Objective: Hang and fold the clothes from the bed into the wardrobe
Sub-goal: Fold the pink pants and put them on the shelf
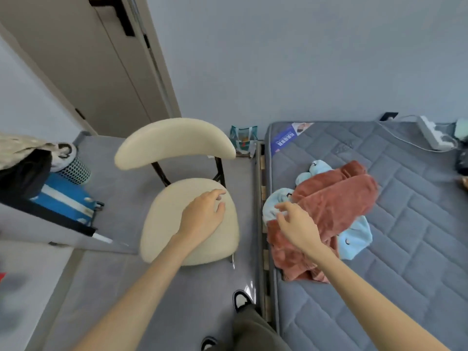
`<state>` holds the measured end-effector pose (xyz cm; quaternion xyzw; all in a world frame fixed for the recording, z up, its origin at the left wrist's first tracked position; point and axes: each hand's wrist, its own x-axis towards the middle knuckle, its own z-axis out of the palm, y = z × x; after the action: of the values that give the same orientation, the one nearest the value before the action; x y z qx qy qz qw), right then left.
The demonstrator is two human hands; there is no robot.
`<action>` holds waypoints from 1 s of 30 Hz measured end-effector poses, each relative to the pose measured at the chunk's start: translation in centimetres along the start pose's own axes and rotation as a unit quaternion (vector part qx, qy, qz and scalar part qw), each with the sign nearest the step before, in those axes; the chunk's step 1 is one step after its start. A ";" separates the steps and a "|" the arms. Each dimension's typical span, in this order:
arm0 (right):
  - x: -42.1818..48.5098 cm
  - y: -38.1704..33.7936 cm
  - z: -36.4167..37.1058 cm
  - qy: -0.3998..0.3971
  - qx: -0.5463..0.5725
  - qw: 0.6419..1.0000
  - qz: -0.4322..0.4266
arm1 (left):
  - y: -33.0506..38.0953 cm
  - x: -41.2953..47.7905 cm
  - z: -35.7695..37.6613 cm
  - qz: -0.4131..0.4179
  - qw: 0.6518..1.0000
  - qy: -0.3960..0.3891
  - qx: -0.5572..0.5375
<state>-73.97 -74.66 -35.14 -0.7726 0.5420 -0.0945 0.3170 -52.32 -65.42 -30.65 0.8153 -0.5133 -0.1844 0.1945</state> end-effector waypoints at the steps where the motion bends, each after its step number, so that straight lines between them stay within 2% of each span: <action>1: 0.1 2.4 0.2 -0.005 -0.007 1.000 0.027 | 0.7 0.9 2.2 0.005 1.000 -0.024 -0.003; 9: 0.3 17.0 4.5 -0.120 -0.060 0.973 0.189 | 2.7 3.3 17.1 0.012 0.977 -0.212 -0.027; 13: 1.0 21.1 6.9 -0.153 -0.042 0.964 0.214 | 1.8 3.1 22.4 0.034 0.956 -0.291 -0.024; 16: 2.2 23.1 8.6 -0.147 -0.094 0.956 0.237 | 0.8 2.9 25.2 0.027 0.948 -0.315 -0.029; 18: 2.8 23.5 9.4 -0.136 -0.154 0.953 0.225 | 0.2 2.9 26.1 0.021 0.948 -0.316 -0.035; 20: 3.1 23.4 9.9 -0.135 -0.161 0.958 0.195 | -0.3 2.7 26.4 0.016 0.950 -0.308 -0.048; 23: 2.9 21.4 9.6 -0.145 -0.056 0.975 0.161 | -0.9 2.5 25.9 0.008 0.951 -0.301 -0.064; 26: 2.6 17.1 8.0 -0.126 0.013 0.989 0.071 | -1.2 2.0 24.3 0.007 0.951 -0.299 -0.074; 30: 2.8 10.3 4.0 -0.091 0.126 0.988 0.009 | -0.9 0.7 20.6 0.007 0.958 -0.262 -0.115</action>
<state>-78.84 -77.82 -44.93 -0.7270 0.5012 -0.0888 0.4610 -61.63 -68.33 -48.79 0.7066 -0.5277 -0.4479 0.1467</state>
